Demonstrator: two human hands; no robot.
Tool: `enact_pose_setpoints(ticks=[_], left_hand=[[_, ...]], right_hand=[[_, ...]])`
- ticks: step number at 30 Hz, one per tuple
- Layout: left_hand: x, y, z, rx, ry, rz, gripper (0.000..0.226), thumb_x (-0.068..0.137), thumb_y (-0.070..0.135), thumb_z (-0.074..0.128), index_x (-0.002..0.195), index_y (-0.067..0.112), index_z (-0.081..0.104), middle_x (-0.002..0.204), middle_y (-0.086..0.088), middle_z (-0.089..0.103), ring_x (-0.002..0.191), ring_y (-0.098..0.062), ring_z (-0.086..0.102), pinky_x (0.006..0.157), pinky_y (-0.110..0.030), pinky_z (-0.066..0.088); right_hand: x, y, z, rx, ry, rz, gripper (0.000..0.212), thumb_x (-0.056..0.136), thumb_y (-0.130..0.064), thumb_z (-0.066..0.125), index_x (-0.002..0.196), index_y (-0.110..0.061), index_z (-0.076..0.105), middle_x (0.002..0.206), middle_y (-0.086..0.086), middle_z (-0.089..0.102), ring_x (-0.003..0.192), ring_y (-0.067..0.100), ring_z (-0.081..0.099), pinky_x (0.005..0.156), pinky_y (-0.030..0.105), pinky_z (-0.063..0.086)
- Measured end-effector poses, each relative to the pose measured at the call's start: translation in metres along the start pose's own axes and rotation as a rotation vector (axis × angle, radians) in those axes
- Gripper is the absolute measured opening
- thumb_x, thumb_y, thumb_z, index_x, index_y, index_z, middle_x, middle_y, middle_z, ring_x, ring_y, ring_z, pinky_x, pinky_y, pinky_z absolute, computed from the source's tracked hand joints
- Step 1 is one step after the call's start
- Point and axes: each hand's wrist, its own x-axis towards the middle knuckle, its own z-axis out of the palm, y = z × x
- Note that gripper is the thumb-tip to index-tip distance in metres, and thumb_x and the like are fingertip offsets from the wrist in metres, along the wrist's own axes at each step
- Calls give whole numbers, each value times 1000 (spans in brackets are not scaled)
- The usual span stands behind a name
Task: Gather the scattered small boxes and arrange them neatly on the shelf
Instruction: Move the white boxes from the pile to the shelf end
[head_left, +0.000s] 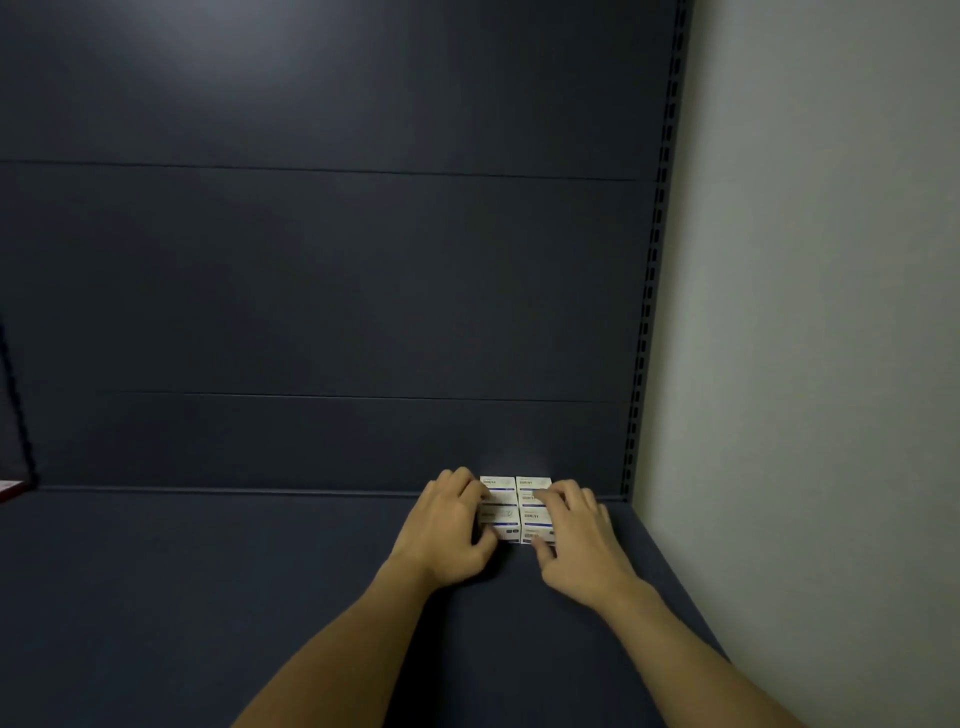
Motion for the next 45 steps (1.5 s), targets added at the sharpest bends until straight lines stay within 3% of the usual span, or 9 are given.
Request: enact_pose_setpoints(ticks=[3,9,16,22,27,35,45], left_hand=[[-10,-3,-15,127,-70,-31,47,84,49,45,120,22,58,114,7,52,99,-13,47,93,-34,45],[-30,-13,-67,312,-204,-148,50,90,47,53,129,15,54,126,-2,53,113,-23,52,98,-36,44],[-69,-25,-123,357,-247,-382,51,92,46,50,134,16,52,133,-3,53,119,-27,53,96,-41,48],[-113,-36,-164,368,-250,-541,61,94,46,52,149,20,41,148,-1,44,133,-25,46,102,-43,46],[-147,-52,-194,391,-269,-646,63,94,46,53,151,25,39,152,0,43,133,-26,49,103,-44,47],[-188,-82,-233,396,-257,-704,56,97,48,48,149,26,42,151,0,45,132,-24,49,101,-41,46],[-233,-144,-276,415,-284,-715,58,94,48,50,146,23,44,148,-4,49,129,-26,52,98,-40,47]], right_hand=[[1,-3,-13,-78,-66,26,62,87,-40,59,143,-21,38,133,-3,39,119,19,39,104,33,35],[16,-24,-47,-127,-184,-57,74,84,-43,63,147,-18,33,137,2,43,124,25,40,105,39,36],[27,-63,-62,-178,-302,-147,63,86,-44,62,139,-15,44,136,5,49,124,26,45,105,39,36],[26,-112,-58,-149,-370,-198,66,91,-45,58,144,-11,40,143,8,45,131,28,41,109,41,35],[23,-162,-52,-114,-389,-243,64,90,-44,59,142,-11,42,141,8,47,130,29,43,107,40,38],[22,-247,-45,-78,-402,-288,54,93,-44,53,137,-11,45,137,9,50,126,29,46,103,41,39],[25,-338,-28,-58,-404,-265,61,93,-44,55,141,-9,41,140,10,49,129,30,45,104,41,39]])
